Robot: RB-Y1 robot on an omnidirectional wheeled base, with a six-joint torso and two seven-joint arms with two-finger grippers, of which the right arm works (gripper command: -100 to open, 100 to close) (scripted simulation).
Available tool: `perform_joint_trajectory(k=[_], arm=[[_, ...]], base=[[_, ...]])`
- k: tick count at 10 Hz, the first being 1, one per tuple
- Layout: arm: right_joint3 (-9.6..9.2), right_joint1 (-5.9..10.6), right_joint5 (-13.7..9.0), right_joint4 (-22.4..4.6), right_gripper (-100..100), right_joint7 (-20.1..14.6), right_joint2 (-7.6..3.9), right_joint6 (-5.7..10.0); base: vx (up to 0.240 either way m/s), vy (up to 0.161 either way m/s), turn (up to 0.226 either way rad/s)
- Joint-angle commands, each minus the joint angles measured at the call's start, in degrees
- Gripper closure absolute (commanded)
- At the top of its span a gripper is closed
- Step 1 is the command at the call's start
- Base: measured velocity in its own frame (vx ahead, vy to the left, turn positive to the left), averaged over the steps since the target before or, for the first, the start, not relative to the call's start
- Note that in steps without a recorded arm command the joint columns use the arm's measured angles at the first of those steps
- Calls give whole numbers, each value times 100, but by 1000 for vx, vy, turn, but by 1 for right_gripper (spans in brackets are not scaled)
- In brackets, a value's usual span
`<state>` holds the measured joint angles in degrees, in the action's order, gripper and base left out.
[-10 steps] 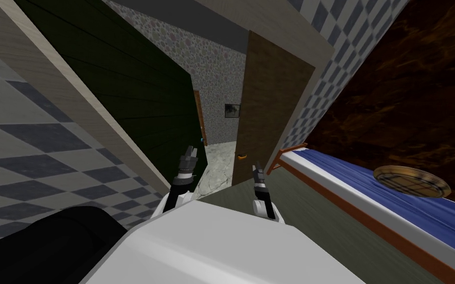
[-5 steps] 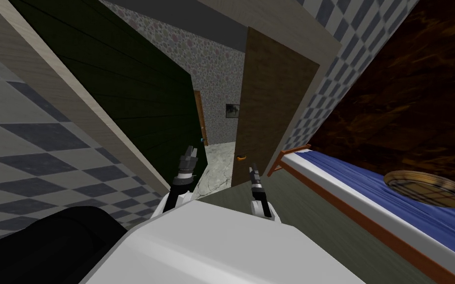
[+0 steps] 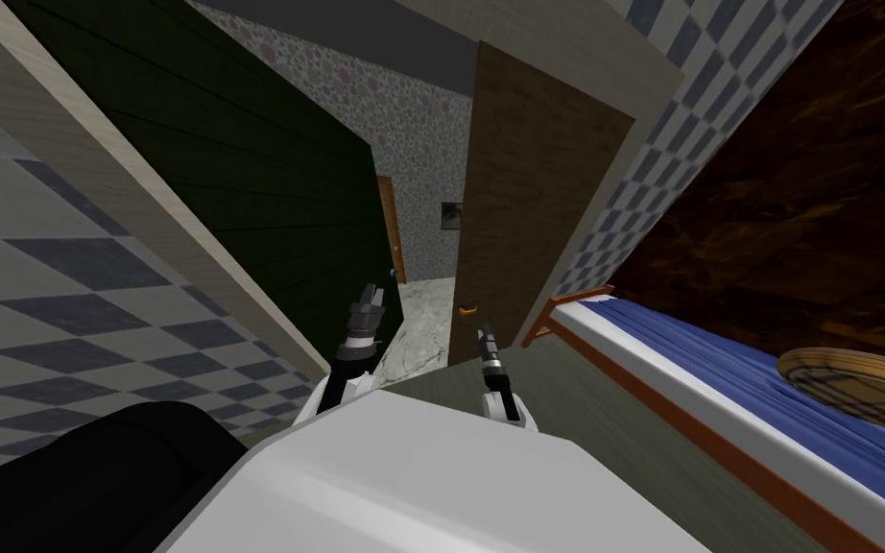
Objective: Push the door open
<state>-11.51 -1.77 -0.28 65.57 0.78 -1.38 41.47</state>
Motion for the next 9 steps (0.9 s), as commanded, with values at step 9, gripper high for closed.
perform_joint_trajectory(k=[9], arm=[[-298,506,141,-1597,-100,-109,176,178]], base=[[55,-86,55]])
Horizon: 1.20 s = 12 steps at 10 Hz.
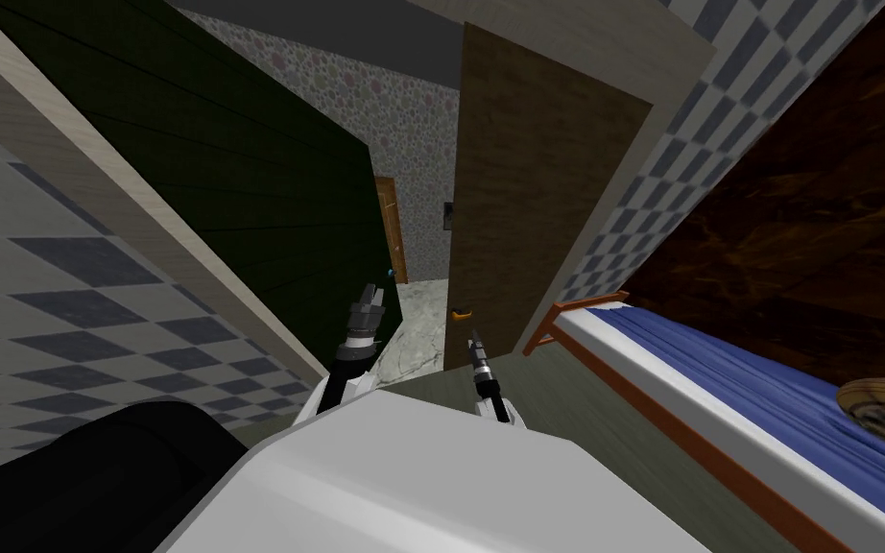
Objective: Push the door open
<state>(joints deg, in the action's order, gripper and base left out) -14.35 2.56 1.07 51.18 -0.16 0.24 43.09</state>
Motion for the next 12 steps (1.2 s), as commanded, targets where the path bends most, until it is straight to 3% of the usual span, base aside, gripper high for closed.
perform_joint_trajectory(k=[1,9,12], arm=[[-46,129,21,-286,-100,-26,41,36],[-211,420,101,-1183,-100,-82,217,136],[-230,453,110,-1281,-100,-88,243,148]], base=[[58,-87,63],[47,-72,38],[26,-33,11]])
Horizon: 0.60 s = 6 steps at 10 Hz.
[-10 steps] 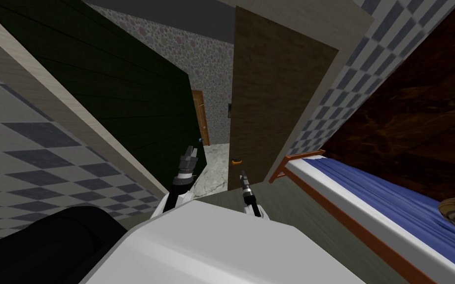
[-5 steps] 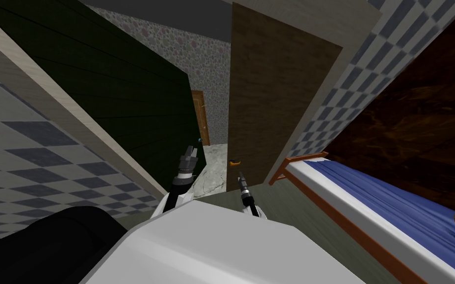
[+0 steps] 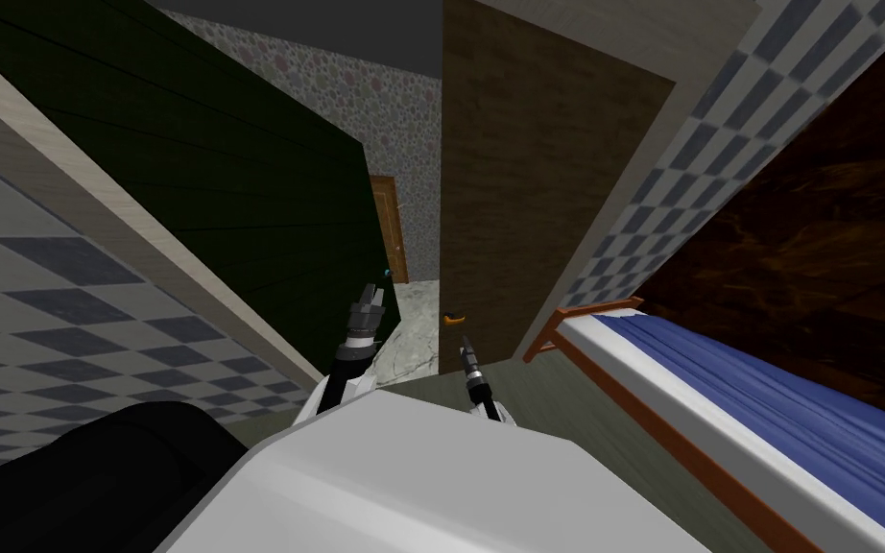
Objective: Push the door open
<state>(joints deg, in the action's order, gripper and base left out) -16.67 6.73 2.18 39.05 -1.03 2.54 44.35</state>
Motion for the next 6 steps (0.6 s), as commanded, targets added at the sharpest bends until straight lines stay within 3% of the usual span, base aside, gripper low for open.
perform_joint_trajectory(k=[1,3,6], arm=[[0,0,0,0,-100,0,0,0],[21,17,-12,-29,-100,-1,-246,13],[57,39,-34,-57,-100,-1,-370,21]], base=[[8,-12,5],[97,28,23],[185,74,25]])
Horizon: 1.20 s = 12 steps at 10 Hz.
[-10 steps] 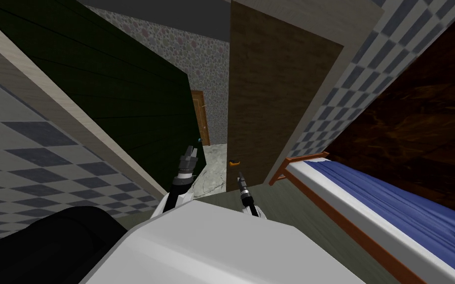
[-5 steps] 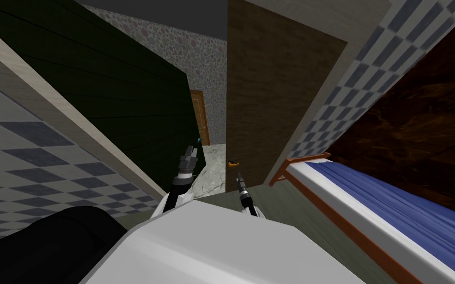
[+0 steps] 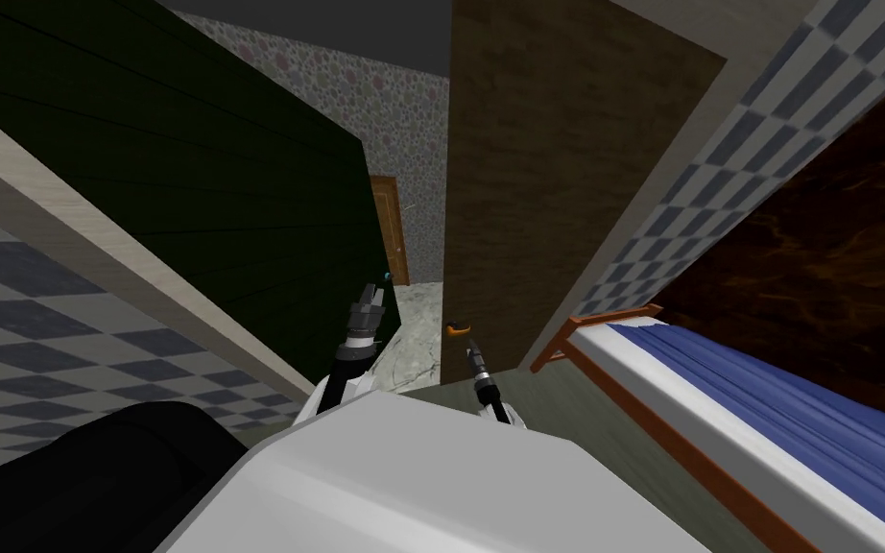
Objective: Push the door open
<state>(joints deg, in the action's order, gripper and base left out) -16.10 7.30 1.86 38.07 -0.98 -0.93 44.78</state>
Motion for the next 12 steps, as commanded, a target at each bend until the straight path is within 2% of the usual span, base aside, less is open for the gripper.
perform_joint_trajectory(k=[1,2,4,5,6,11,12], arm=[[14,-11,-9,31,-100,-6,5,-19],[25,-3,-16,22,-100,-6,65,-17],[46,9,-28,6,-100,-6,270,-12],[24,-59,-15,134,-100,-13,200,-69],[24,-59,-15,134,100,-13,200,-69],[24,-59,-15,134,100,-13,200,-69],[99,-33,-51,137,100,8,128,-73]], base=[[231,95,26],[208,91,24],[157,71,22],[60,21,3],[-6,0,-3],[-5,-3,4],[88,48,-10]])
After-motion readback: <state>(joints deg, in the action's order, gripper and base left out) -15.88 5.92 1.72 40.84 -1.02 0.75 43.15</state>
